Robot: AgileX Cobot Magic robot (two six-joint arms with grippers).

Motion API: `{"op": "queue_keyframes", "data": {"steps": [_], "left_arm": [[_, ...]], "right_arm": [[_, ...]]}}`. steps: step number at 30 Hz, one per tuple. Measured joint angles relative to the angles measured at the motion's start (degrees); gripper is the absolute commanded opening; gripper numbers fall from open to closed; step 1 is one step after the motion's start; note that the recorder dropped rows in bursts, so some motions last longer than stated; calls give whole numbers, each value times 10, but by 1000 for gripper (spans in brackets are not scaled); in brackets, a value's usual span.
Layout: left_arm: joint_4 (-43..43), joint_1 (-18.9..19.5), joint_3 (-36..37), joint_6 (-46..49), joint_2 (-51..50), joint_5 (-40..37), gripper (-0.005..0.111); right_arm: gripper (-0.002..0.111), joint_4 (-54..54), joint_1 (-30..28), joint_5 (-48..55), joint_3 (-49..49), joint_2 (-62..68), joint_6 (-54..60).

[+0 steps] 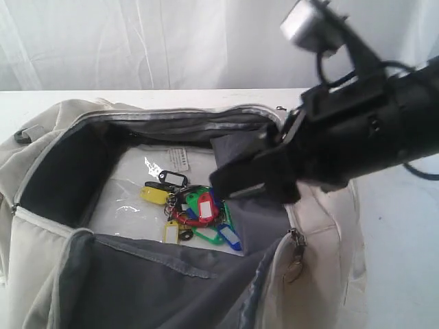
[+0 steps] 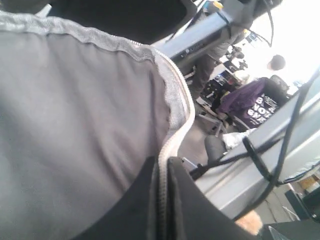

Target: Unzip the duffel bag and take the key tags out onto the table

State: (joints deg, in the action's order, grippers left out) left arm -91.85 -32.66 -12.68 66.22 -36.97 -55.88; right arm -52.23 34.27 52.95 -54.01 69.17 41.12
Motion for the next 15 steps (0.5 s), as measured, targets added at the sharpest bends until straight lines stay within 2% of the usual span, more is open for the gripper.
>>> {"op": "queue_keyframes", "data": {"steps": [4,8,10,13,15], "left_arm": [[2,0,14,0,0,-5,0],[13,0,14,0,0,-5,3],[30,0,14,-4,0,-6,12],[59,0,14,-18,0,-8,31],[72,0,14,-23,0,-14,52]], "right_arm": [[58,-16,64,10,0,57,29],[58,-16,77,8,0,71,29],[58,-16,80,7,0,71,29],[58,-16,80,7,0,71,29],[58,-16,80,7,0,71,29]]}}
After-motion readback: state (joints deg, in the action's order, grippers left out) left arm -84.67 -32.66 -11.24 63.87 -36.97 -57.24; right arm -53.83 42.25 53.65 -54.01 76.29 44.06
